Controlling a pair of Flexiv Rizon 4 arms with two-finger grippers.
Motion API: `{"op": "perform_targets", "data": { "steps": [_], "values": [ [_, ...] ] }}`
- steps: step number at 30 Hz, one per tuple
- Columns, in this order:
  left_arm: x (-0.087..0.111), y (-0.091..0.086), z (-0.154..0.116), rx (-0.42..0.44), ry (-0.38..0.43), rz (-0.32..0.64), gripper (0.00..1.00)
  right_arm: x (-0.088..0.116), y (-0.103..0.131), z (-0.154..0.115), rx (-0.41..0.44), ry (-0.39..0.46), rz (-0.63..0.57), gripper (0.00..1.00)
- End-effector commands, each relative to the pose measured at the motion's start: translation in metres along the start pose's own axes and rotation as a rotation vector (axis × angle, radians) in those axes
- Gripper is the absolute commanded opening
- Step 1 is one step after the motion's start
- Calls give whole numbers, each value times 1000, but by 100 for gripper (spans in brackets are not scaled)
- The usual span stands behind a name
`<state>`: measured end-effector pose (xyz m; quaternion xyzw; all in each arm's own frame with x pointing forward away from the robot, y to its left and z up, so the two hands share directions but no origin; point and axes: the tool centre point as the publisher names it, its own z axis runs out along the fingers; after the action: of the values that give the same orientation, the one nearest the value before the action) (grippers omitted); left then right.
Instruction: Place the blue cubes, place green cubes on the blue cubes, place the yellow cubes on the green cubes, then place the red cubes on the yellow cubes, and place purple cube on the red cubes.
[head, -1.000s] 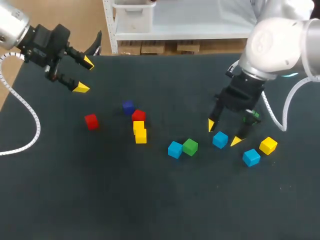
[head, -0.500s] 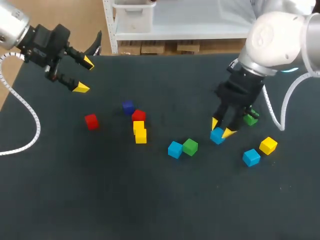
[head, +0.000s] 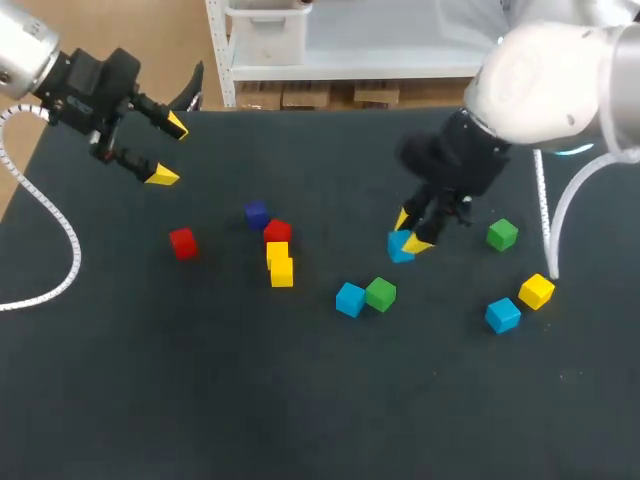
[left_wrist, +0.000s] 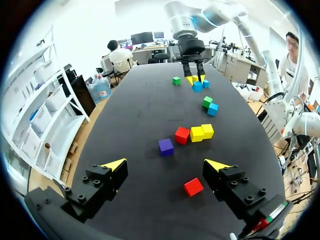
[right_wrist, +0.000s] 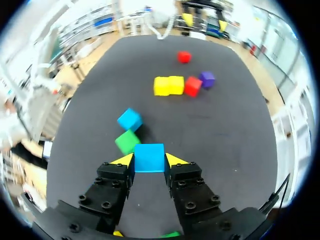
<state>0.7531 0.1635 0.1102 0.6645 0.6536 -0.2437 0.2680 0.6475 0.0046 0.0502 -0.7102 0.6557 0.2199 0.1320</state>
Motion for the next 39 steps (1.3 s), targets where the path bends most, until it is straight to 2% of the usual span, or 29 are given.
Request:
{"op": "perform_targets", "data": {
  "steps": [1, 7, 21, 34, 39],
  "values": [
    [1, -1, 0, -3, -2, 3, 100, -18, -8, 6, 157, 51, 222, 0],
    [1, -1, 0, -3, -2, 3, 100, -33, -28, 9, 230, 89, 240, 0],
    [1, -1, 0, -3, -2, 3, 100, -28, -53, 39, 256, 102, 255, 0],
    [1, -1, 0, -3, -2, 3, 100, -17, -61, 45, 235, 61, 201, 0],
    [1, -1, 0, -3, -2, 3, 100, -13, -62, 45, 172, 18, 167, 0]
  ]
}}
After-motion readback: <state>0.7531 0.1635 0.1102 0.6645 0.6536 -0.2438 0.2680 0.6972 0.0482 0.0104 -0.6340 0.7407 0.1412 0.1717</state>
